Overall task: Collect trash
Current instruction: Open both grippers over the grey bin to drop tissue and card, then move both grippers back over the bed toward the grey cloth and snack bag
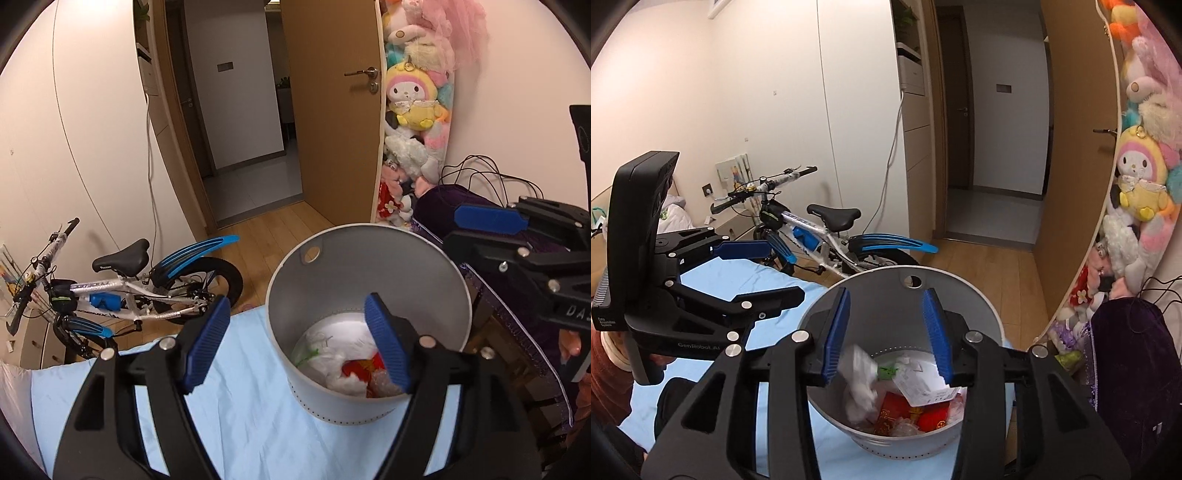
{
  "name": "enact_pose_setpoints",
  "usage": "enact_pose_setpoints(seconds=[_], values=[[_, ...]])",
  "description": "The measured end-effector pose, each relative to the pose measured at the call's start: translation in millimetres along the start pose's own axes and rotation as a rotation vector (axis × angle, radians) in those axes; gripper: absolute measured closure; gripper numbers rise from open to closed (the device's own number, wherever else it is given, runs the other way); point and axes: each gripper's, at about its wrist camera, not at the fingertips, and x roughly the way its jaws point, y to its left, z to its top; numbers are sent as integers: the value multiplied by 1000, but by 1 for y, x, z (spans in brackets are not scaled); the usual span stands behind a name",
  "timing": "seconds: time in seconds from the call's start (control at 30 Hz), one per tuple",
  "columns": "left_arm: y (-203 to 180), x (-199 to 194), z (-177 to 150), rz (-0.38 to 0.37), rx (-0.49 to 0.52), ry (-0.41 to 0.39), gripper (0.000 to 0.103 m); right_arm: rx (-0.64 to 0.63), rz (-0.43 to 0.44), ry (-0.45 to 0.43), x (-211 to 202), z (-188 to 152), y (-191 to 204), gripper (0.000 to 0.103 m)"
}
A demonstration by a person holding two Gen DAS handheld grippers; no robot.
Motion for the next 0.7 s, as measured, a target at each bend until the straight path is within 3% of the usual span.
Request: enact_pose_setpoints(seconds=[0.13, 0.27, 0.37, 0.7], values=[[4, -4, -7, 24, 8, 5, 28, -10, -4, -4, -9, 2, 7, 63], [19, -16, -23, 68, -22, 10, 28, -44, 13, -19, -14, 3, 25, 50], [37, -29, -42, 112, -66, 20, 28, -71, 52, -17, -12, 3, 46, 50], [112, -100, -140, 324, -244, 67, 28, -215, 238, 4, 12, -9, 164, 40]])
